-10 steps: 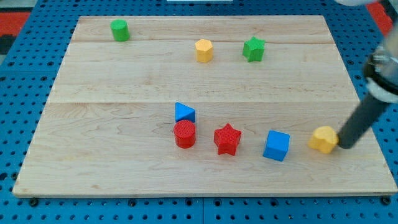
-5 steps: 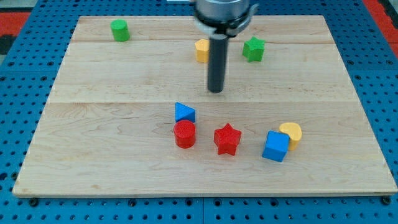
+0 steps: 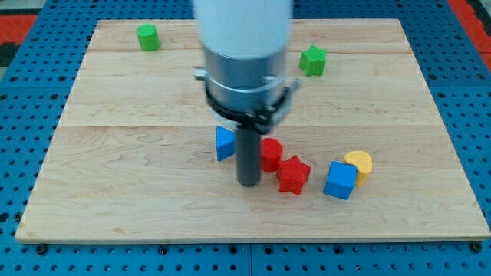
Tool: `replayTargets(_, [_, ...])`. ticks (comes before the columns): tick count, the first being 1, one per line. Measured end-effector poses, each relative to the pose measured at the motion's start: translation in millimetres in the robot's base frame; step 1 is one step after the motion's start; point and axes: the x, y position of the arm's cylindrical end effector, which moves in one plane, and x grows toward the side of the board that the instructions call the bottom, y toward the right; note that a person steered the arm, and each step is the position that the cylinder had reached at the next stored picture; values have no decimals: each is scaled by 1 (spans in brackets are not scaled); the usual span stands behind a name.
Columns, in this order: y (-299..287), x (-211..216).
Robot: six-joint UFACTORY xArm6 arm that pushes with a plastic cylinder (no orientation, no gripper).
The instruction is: Adjust the red and blue blocks to make a vertical line
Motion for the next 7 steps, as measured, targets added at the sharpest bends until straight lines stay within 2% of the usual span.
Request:
replayTargets(1, [-12,17])
replayTargets(2, [30,-5])
replayTargets(3, [67,-10])
replayTargets(4, [24,4])
replayTargets(5, [82,10])
replayTargets(6, [111,12])
replayTargets(7, [115,12])
